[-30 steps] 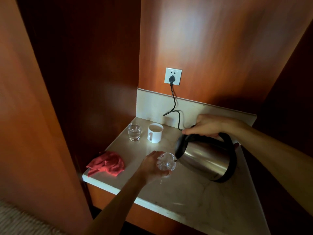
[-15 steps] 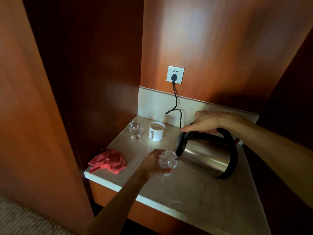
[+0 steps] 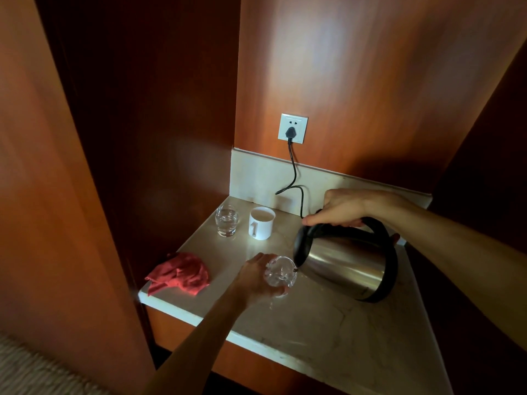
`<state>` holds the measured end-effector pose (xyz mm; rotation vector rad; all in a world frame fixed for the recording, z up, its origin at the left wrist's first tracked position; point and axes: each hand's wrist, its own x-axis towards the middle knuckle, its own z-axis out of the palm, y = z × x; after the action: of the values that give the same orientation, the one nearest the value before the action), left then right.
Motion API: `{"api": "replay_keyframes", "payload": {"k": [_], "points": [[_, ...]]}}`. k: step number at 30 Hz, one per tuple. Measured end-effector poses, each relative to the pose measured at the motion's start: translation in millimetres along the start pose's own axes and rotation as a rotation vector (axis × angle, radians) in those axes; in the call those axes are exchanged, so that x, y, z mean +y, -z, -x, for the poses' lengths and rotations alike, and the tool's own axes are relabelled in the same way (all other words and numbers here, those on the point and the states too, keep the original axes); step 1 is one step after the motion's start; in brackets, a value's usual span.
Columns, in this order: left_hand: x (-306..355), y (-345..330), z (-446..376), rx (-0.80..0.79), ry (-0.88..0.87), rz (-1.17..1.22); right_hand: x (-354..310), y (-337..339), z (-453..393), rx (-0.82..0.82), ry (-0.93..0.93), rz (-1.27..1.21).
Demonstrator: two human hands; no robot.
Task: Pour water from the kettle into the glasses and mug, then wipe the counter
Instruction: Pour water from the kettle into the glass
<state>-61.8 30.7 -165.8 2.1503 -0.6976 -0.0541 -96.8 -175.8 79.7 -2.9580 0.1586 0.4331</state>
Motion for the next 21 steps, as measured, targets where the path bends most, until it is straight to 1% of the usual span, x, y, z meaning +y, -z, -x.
{"api": "replay_keyframes", "payload": {"k": [21], "points": [[-5,-2,-2,0.01,-0.018,0.015,-16,6,-2,-0.033,-0.003,0.092]]}}
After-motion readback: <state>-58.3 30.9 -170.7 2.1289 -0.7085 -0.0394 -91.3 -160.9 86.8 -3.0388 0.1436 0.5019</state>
